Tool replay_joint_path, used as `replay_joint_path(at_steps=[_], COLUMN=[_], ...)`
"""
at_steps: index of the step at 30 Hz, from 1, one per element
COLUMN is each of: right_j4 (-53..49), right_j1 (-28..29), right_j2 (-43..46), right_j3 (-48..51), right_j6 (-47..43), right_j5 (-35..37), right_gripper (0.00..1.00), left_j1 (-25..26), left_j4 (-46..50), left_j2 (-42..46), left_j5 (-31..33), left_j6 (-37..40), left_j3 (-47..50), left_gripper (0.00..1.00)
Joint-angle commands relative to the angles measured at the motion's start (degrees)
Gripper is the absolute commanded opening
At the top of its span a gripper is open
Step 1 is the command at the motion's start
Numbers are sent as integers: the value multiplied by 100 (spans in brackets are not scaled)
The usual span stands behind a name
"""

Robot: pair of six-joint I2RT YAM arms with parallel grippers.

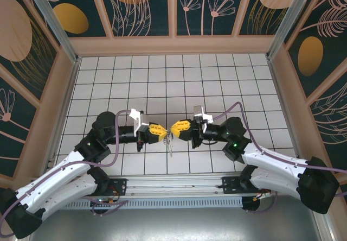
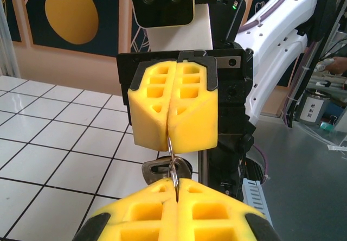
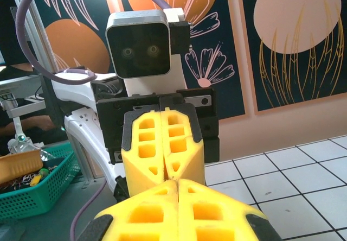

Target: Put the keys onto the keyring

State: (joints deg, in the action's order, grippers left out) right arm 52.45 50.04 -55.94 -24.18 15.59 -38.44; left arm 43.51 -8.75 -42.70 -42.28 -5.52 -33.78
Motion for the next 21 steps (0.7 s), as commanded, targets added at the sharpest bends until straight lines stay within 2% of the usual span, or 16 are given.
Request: replay_joint_path(at_steps=[1, 21], right_j4=[-93, -401], right_j1=[-47, -39], right_j2=[84, 199], right_j3=[-77, -78], right_j6=[82, 23], right_j5=[406, 400], right_gripper=[0, 0], left_j1=[70, 66], left_j4=[-175, -136], left_j2=[134, 170], left_j5=[-266, -151], left_j6=[130, 146], left_j3=[-182, -184], left_gripper=[0, 0])
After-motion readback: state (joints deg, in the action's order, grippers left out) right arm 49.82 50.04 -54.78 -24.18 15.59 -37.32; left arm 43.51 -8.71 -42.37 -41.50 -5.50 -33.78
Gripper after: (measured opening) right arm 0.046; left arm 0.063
